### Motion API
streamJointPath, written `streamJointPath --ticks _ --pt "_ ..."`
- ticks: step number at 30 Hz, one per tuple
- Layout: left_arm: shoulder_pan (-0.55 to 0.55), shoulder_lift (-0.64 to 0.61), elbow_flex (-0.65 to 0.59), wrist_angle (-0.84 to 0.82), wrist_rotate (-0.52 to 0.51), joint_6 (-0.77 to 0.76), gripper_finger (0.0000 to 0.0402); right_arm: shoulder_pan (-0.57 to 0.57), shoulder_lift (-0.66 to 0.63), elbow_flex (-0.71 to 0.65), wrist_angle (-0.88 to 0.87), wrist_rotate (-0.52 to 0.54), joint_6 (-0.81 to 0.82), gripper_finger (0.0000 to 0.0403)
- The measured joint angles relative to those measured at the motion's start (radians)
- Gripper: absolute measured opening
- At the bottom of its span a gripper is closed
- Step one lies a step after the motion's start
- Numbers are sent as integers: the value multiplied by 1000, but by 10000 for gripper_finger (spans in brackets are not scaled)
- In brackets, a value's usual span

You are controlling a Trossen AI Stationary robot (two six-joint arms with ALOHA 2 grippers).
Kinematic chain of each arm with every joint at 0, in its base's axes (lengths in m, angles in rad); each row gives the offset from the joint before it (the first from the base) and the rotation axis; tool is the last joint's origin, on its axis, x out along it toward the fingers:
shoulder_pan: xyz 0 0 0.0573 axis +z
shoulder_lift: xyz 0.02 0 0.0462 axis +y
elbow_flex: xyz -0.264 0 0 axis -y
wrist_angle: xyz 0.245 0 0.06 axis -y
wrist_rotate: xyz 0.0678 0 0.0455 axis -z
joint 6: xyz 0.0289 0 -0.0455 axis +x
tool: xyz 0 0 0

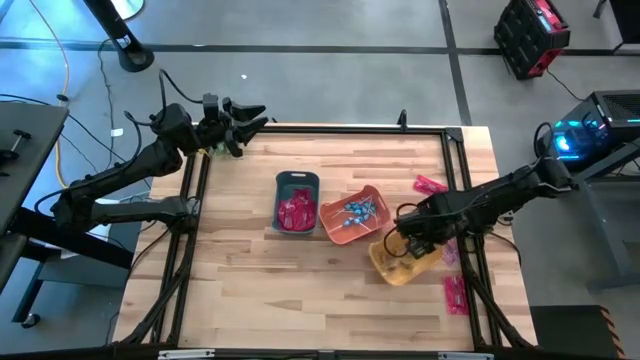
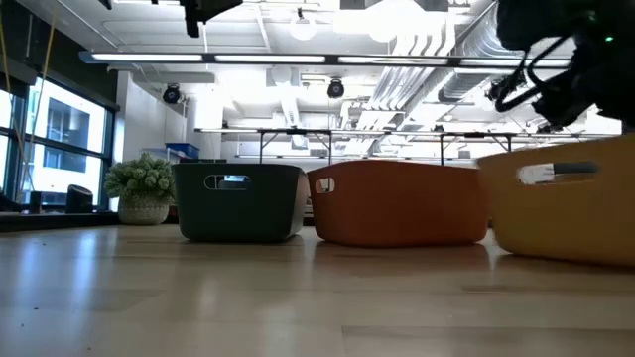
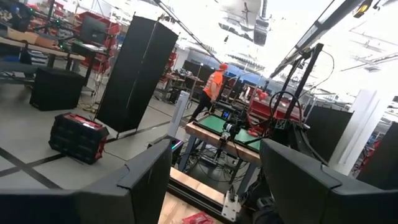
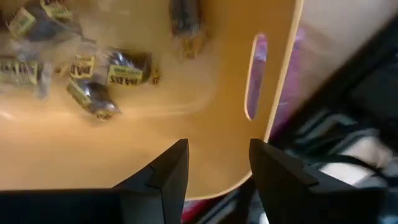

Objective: Sort candy
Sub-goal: Adjust the yellow bin

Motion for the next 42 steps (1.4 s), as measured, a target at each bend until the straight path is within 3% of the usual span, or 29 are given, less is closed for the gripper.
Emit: streamJointPath --ticks 3,10,18,22,28,36,42 --pt "0 0 0 1 0 -3 239 -17 -3 6 0 22 -61 163" --pt "0 0 0 1 0 -9 239 -54 -6 21 222 54 -114 163" --pt "0 0 0 2 0 -10 239 -93 -9 122 -132 213 -73 161" --pt "0 0 0 2 0 -10 239 -109 -9 93 -204 164 -98 127" --pt "0 0 0 2 0 -22 239 -106 -8 23 -233 154 -29 11" --pt "0 1 0 2 0 -24 239 -60 -8 -64 -110 -47 -36 4" --pt "0 1 0 2 0 -20 239 -54 -7 -55 52 -42 10 2"
